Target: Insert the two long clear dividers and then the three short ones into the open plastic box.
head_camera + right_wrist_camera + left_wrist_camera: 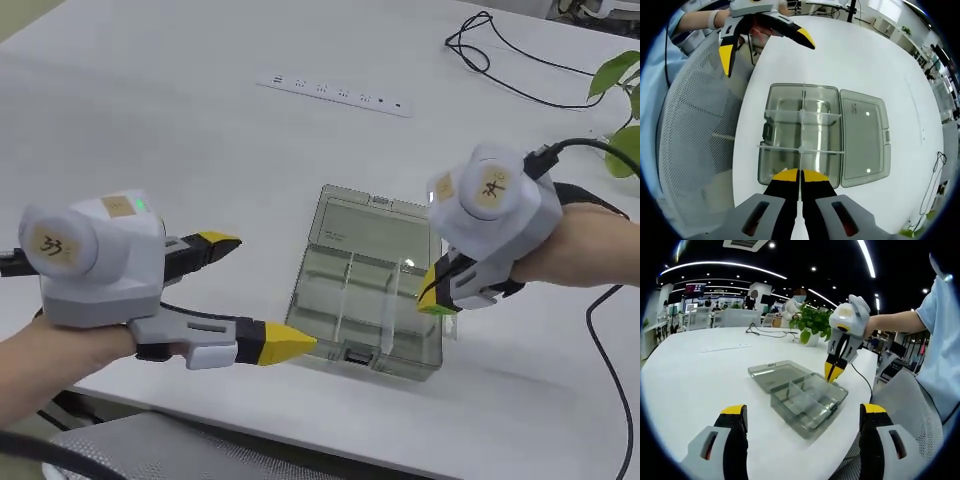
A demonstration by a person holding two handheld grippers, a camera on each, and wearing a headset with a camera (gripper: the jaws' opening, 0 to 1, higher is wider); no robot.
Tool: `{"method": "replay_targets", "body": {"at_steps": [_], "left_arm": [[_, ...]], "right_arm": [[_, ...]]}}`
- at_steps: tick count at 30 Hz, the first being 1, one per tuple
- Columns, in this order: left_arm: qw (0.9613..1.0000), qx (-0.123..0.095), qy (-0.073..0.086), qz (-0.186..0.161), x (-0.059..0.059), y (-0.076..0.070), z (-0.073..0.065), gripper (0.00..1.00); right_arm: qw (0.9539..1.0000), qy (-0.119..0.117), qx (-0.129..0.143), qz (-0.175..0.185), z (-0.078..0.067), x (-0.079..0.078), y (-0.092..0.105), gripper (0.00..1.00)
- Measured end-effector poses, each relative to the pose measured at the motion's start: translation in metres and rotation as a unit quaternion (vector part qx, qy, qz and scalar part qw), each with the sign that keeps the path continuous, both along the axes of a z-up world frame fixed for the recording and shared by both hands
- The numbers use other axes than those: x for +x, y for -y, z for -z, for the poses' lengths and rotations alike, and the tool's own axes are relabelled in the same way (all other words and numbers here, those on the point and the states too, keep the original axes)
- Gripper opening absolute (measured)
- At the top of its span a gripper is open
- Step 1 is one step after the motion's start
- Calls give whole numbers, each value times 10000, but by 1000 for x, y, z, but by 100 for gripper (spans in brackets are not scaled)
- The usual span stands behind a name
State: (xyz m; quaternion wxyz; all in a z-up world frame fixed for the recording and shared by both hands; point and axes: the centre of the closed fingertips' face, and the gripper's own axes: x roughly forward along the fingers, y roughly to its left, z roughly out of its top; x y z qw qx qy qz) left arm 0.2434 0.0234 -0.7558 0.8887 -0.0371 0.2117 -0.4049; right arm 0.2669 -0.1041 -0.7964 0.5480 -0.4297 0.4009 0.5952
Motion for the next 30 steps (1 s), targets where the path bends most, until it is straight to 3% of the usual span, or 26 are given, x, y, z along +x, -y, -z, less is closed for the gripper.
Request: {"method": "replay_targets", "body": {"at_steps": [10,30], "left_arm": [[10000,-63,-10,20,0,5,0,95],[9999,-84,-41,36,1,6,-2,94]], "right_arm": [[9999,51,75,-62,-13,4,-1,1],[9999,-67,48,116,-7,8,1,1]]}}
